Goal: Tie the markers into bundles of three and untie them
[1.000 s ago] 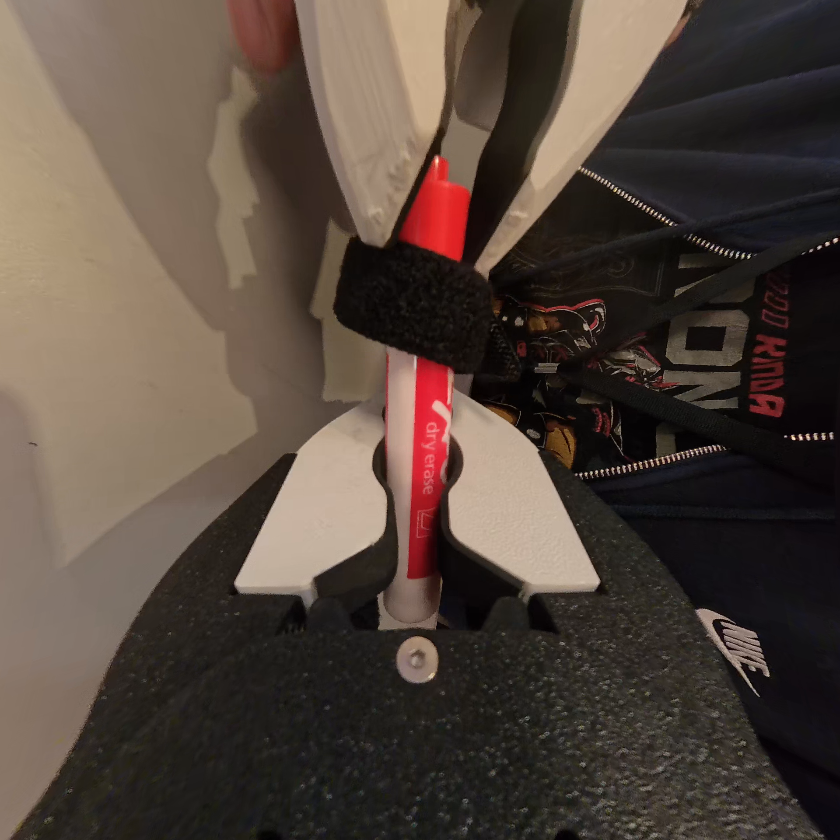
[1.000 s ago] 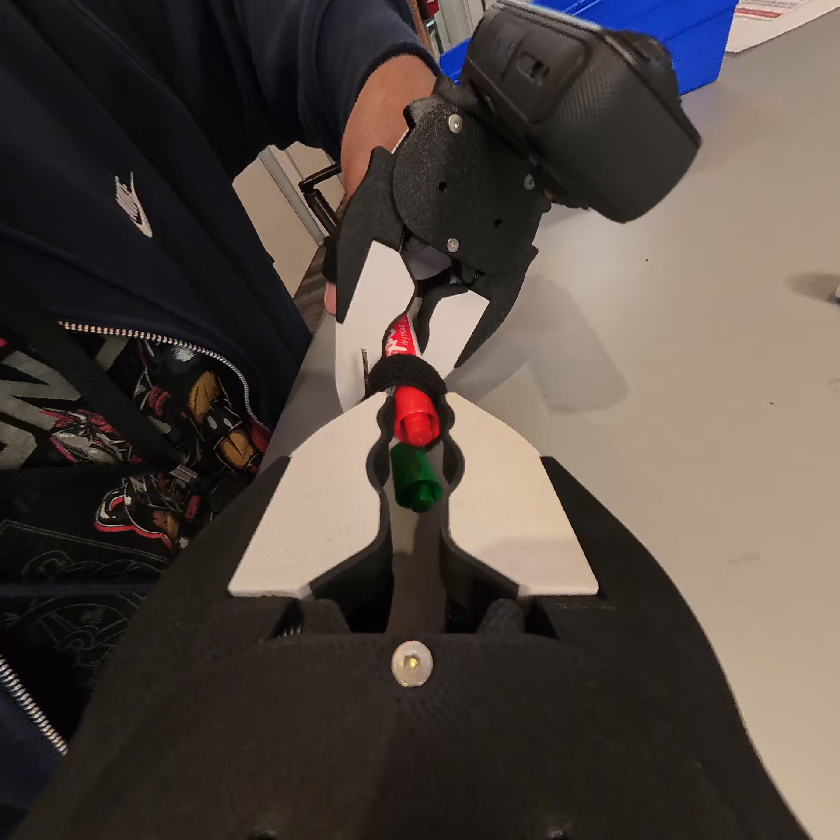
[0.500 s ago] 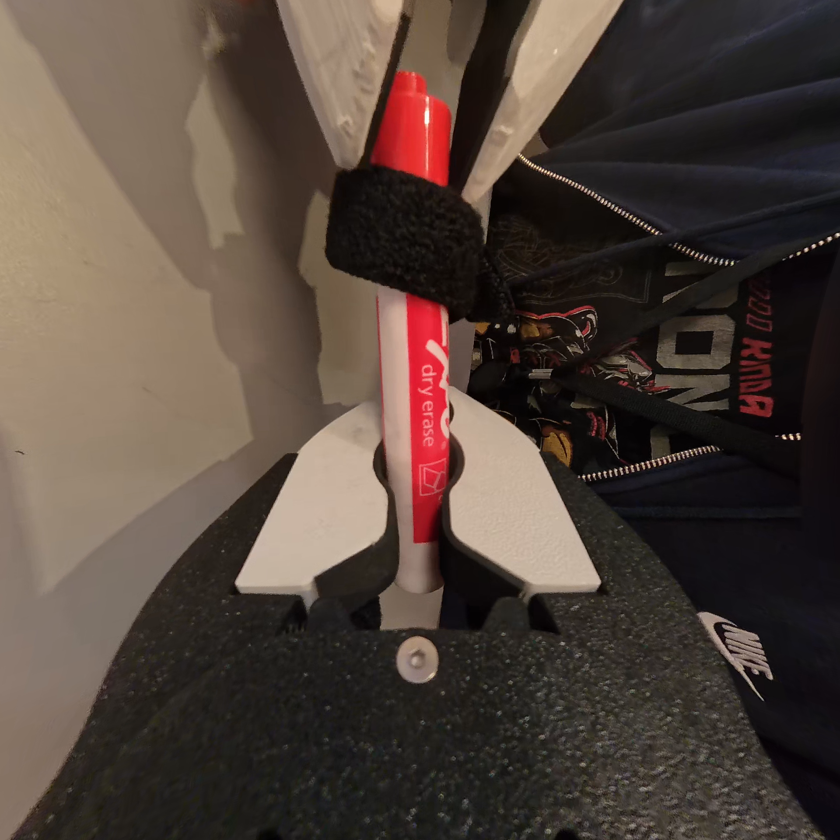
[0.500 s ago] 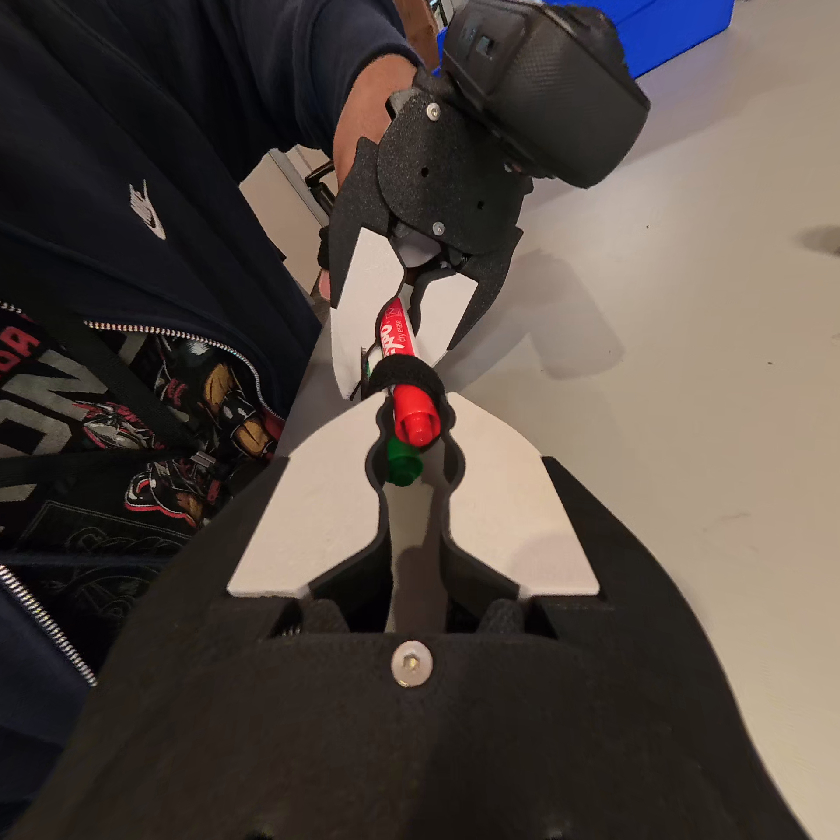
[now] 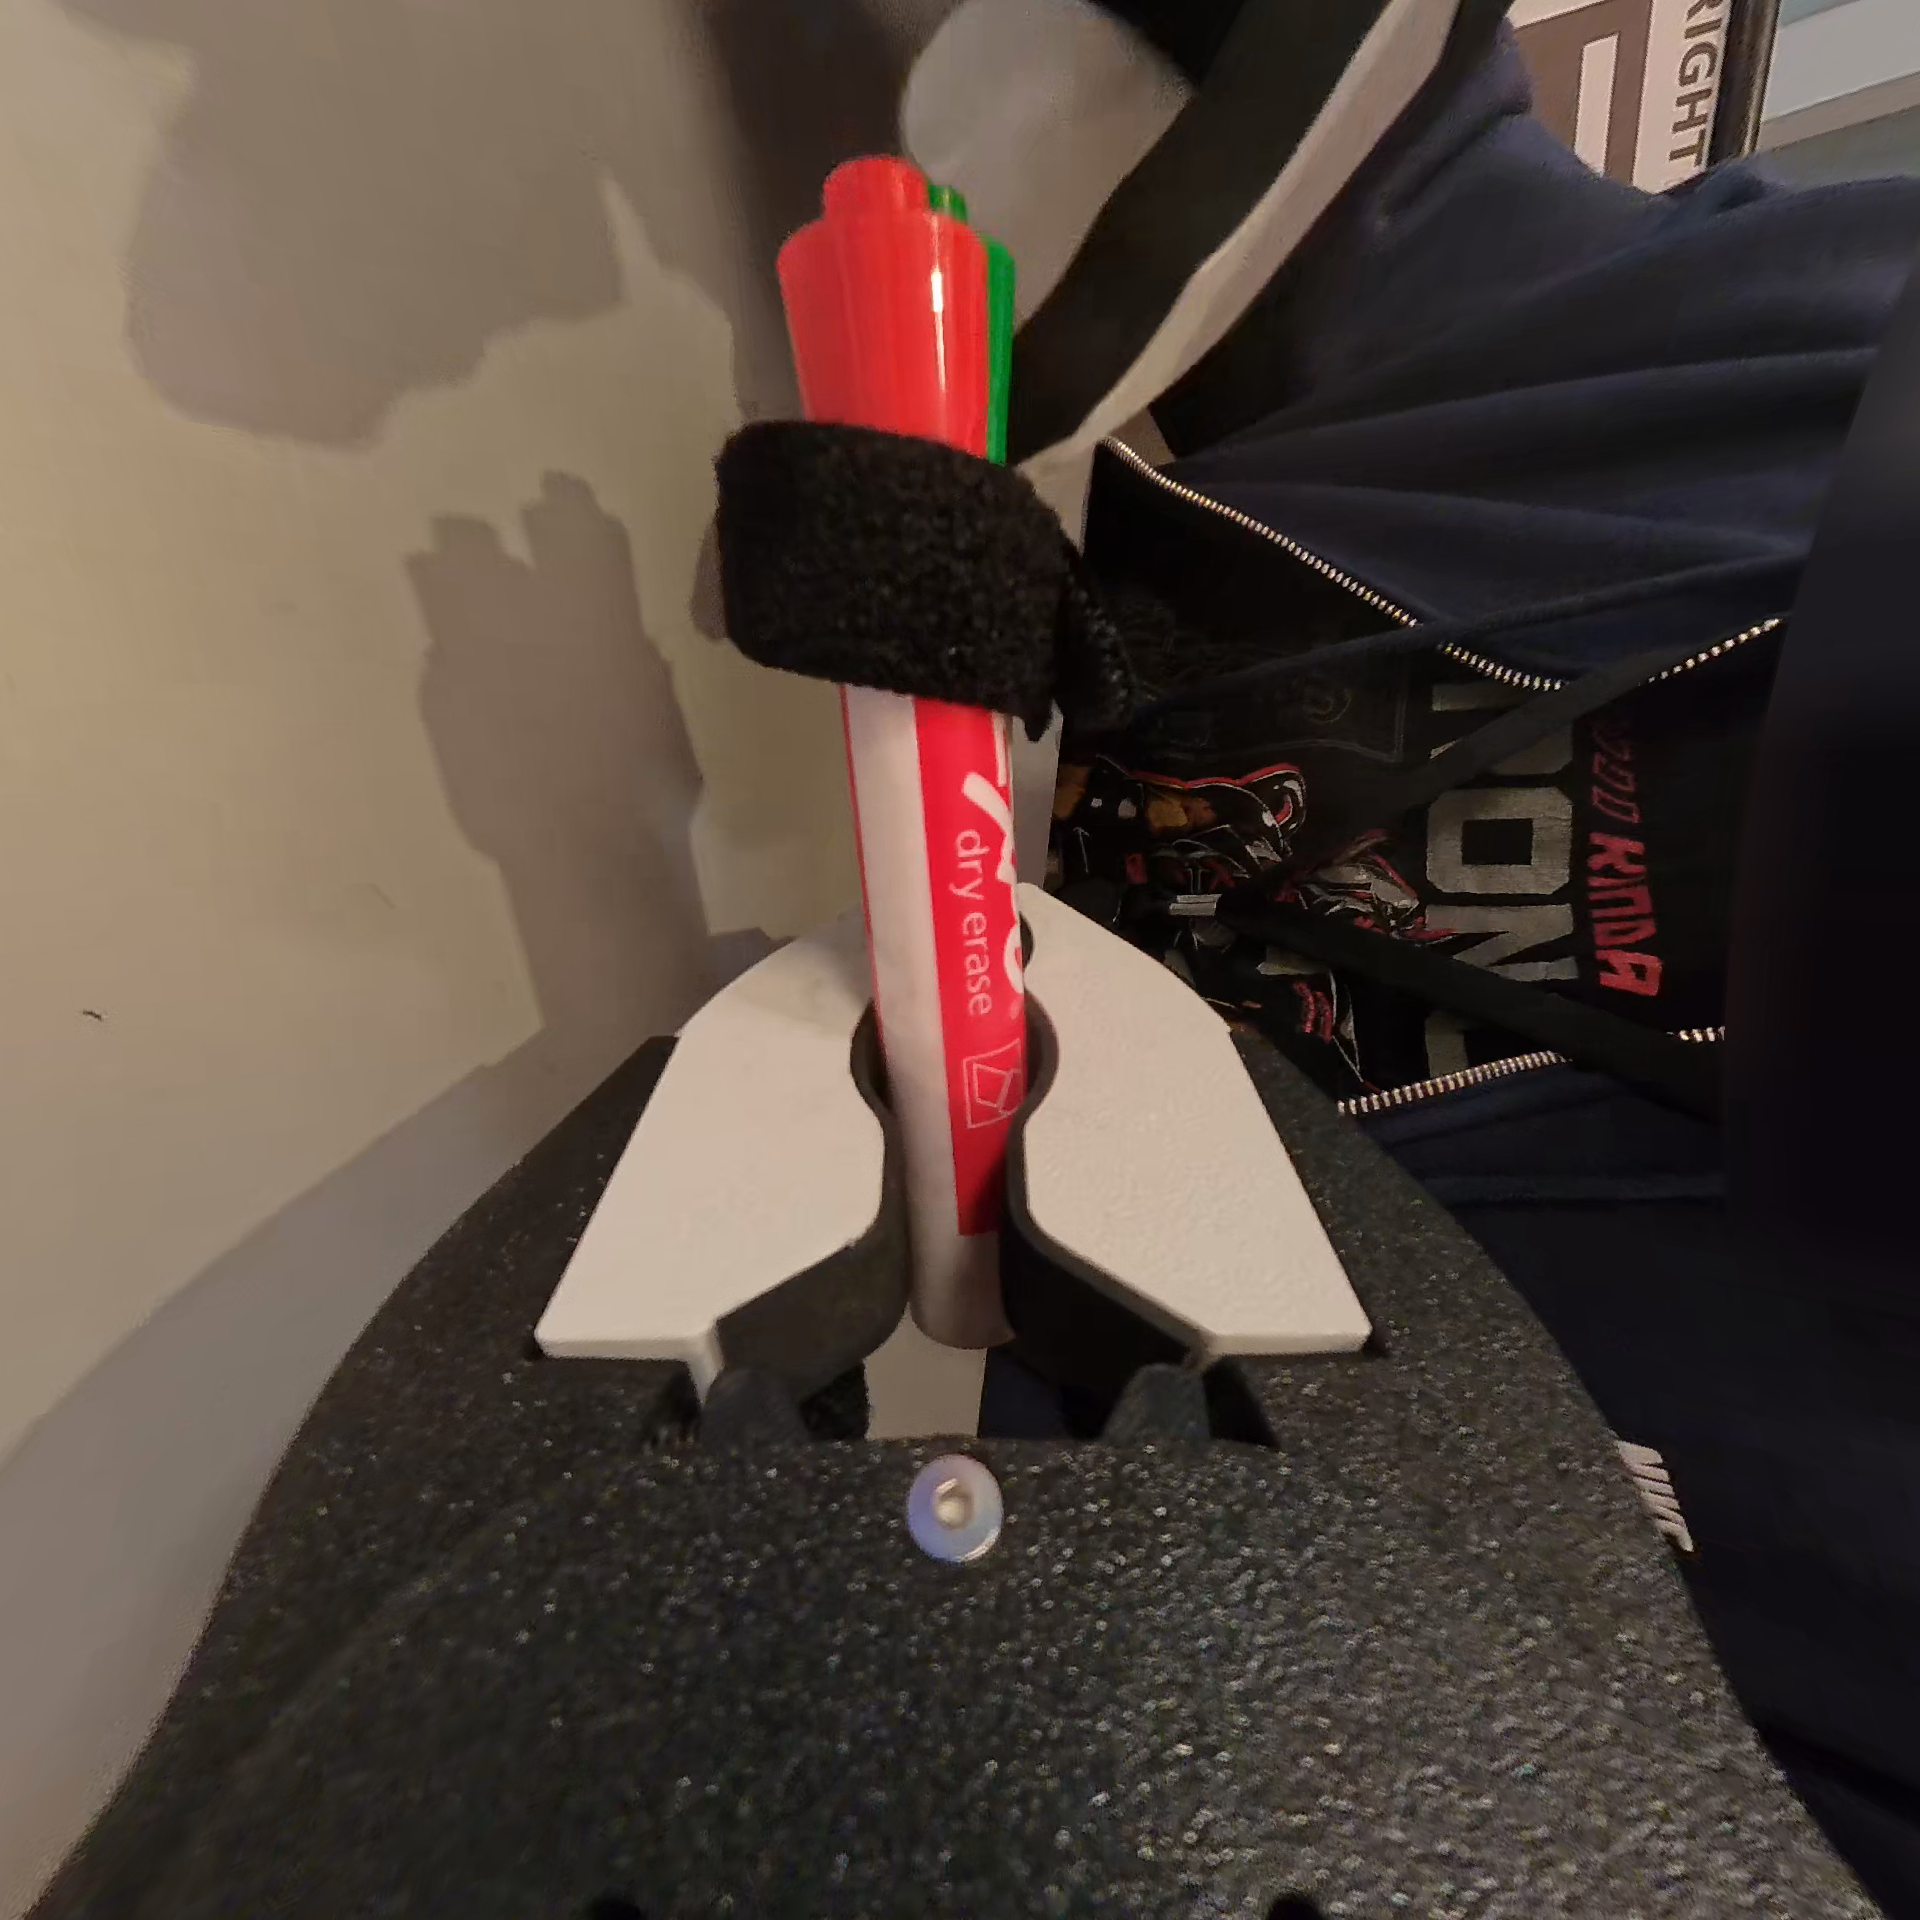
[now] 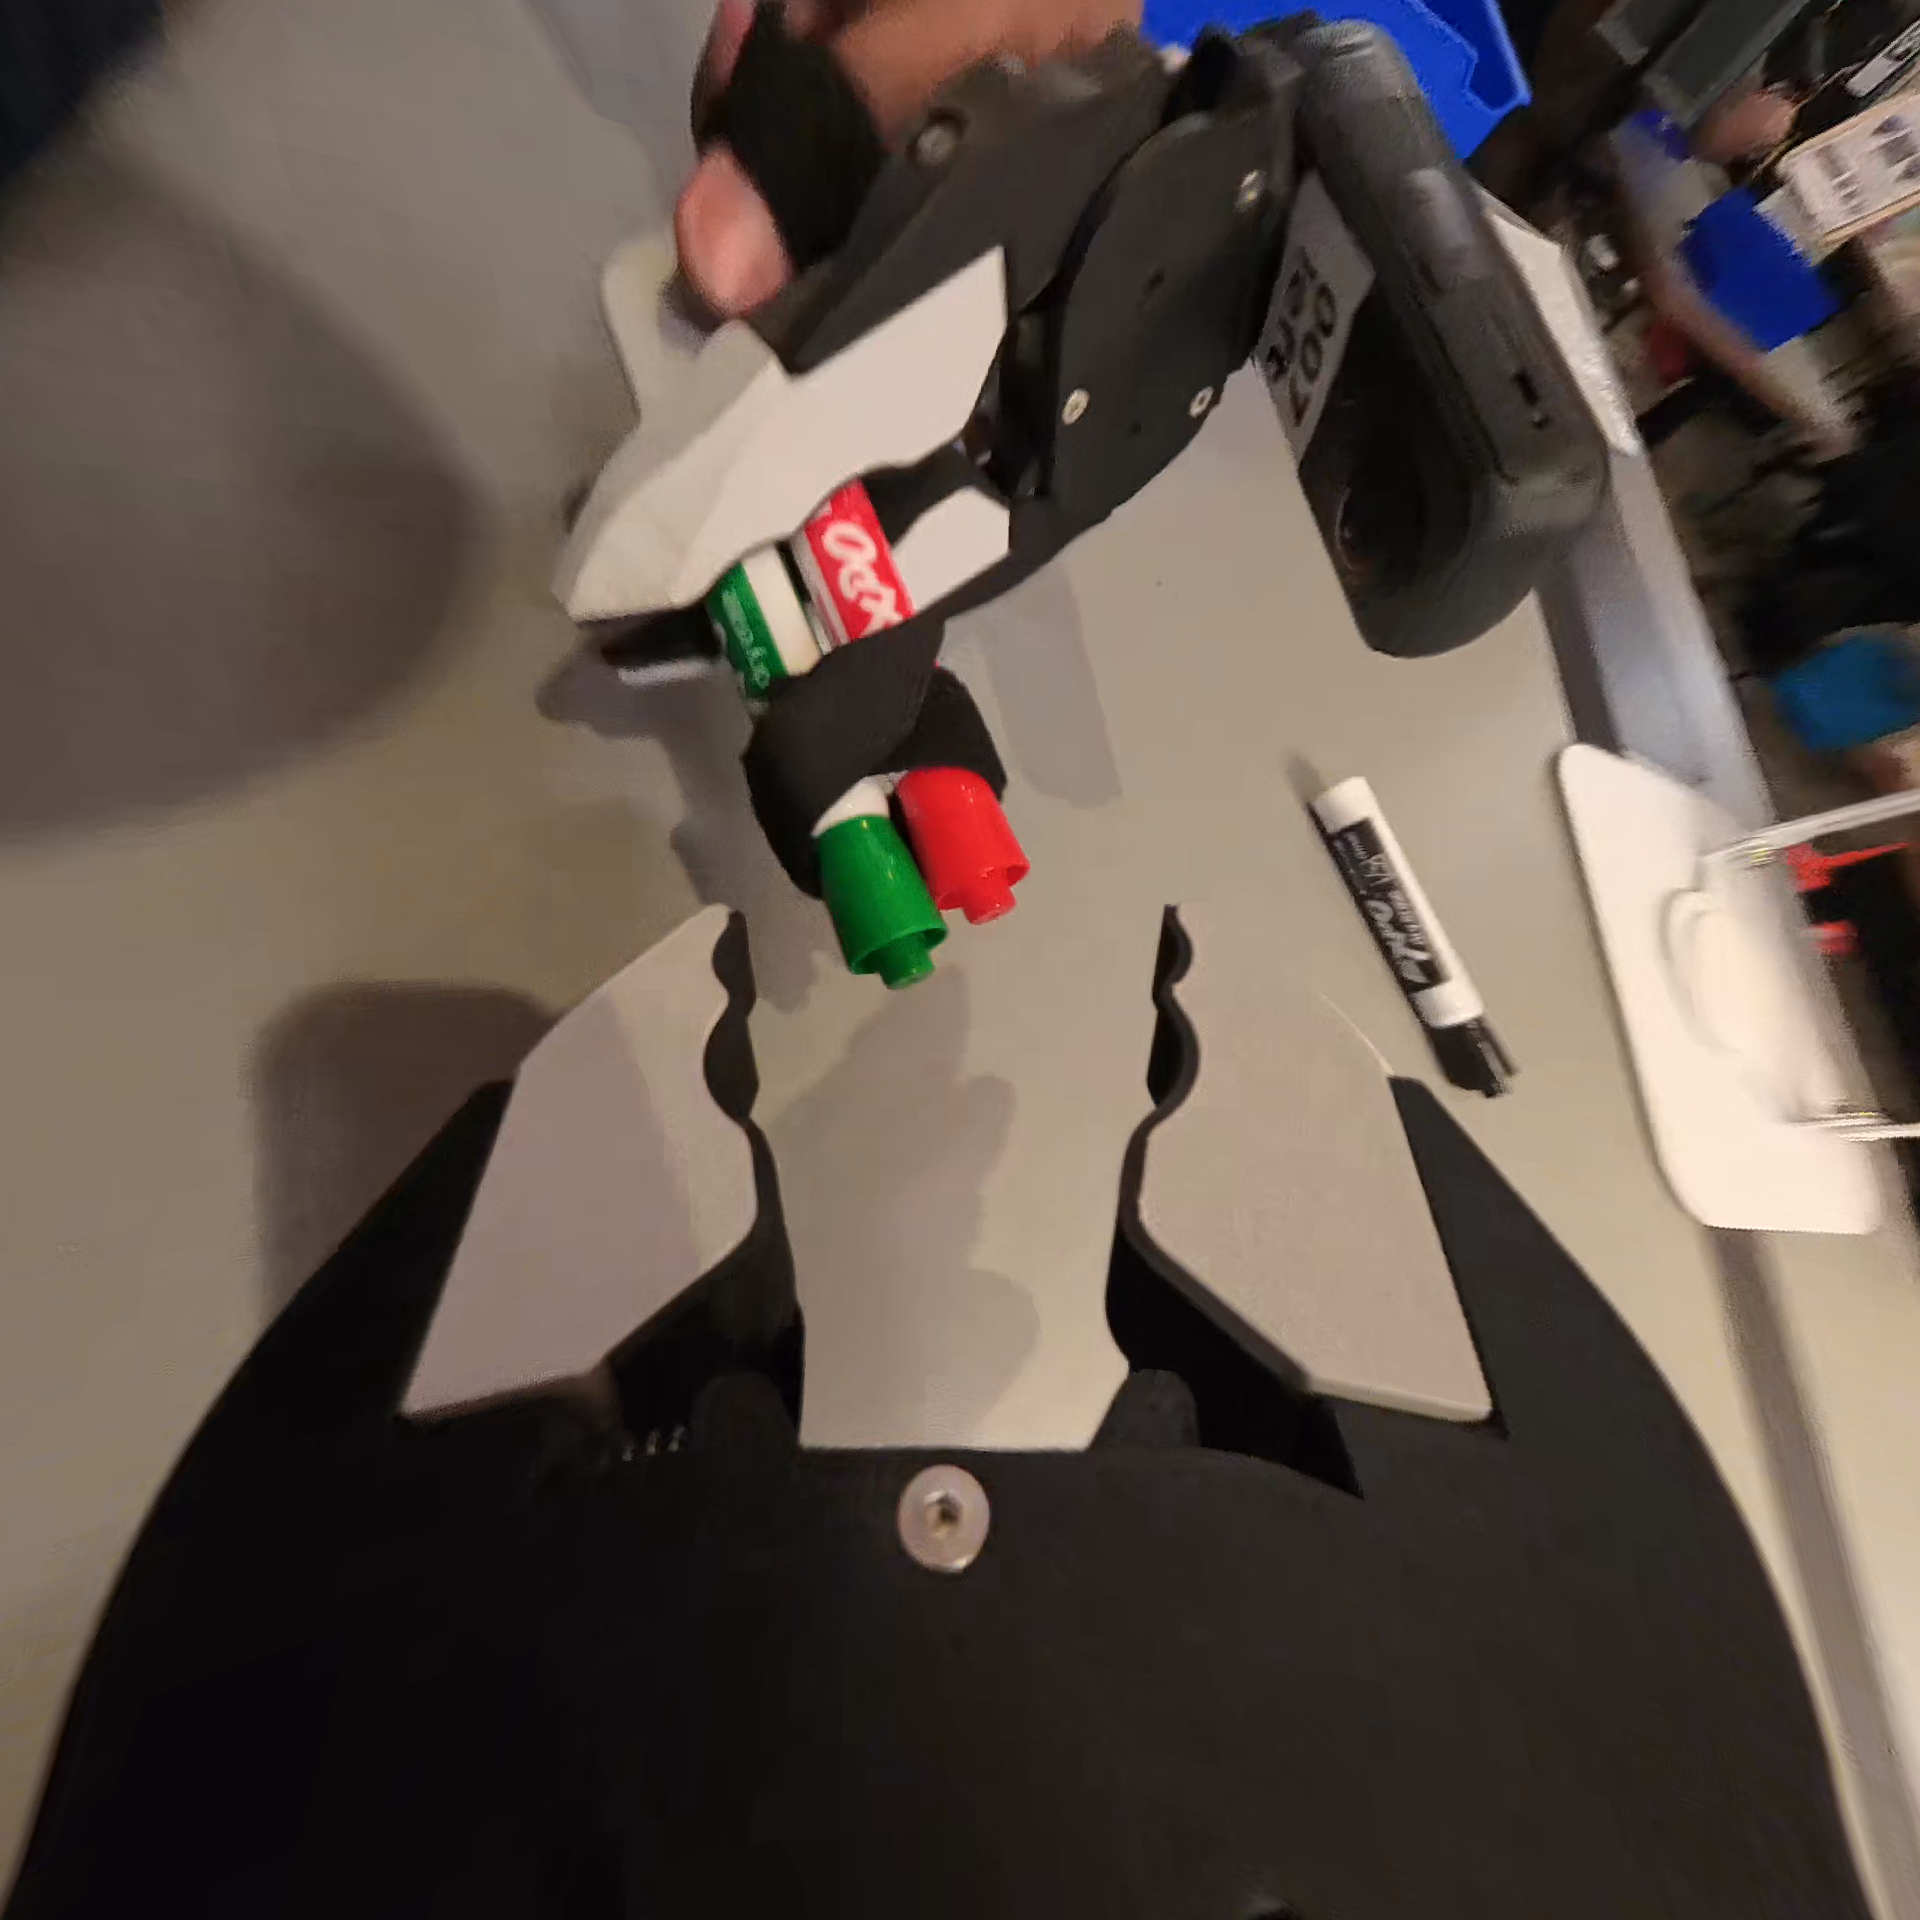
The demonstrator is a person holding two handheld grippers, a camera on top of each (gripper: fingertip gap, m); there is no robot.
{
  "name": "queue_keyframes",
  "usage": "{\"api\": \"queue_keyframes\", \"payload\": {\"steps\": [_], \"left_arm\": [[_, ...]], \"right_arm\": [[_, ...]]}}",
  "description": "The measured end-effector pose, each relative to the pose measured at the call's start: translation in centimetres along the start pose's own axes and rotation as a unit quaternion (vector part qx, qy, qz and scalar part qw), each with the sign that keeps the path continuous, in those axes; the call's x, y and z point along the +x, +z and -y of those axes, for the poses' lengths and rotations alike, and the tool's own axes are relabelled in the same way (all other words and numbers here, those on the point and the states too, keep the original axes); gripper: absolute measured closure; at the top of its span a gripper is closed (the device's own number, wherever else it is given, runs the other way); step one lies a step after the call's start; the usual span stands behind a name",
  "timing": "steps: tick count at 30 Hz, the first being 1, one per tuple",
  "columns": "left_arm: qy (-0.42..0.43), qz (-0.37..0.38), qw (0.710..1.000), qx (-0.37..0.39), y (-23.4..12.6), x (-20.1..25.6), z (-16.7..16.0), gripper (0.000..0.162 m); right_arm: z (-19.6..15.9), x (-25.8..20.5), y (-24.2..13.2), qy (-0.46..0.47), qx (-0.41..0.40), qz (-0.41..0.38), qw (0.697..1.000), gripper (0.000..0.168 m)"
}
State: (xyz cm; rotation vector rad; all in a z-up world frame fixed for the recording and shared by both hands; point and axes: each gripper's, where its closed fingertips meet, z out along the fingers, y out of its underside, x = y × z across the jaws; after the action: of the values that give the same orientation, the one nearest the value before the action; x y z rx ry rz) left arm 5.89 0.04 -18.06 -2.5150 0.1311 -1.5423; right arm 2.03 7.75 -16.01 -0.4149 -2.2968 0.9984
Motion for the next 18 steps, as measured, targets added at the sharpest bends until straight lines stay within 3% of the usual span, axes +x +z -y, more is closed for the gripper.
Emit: {"api": "queue_keyframes", "payload": {"steps": [4,14,18], "left_arm": [[0.003,-0.006,1.000,-0.014,0.3,0.2,-0.3,0.147],[-0.004,0.005,0.999,-0.043,1.0,-0.1,-0.4,0.147],[-0.001,-0.001,0.999,-0.054,1.4,0.3,-0.4,0.147]], "right_arm": [[-0.9,-0.5,1.2,-0.088,-0.049,-0.031,0.994,0.095],[0.6,-2.4,2.8,-0.155,-0.051,-0.042,0.986,0.095],[0.5,-3.2,3.5,-0.176,-0.062,-0.038,0.982,0.104]]}}
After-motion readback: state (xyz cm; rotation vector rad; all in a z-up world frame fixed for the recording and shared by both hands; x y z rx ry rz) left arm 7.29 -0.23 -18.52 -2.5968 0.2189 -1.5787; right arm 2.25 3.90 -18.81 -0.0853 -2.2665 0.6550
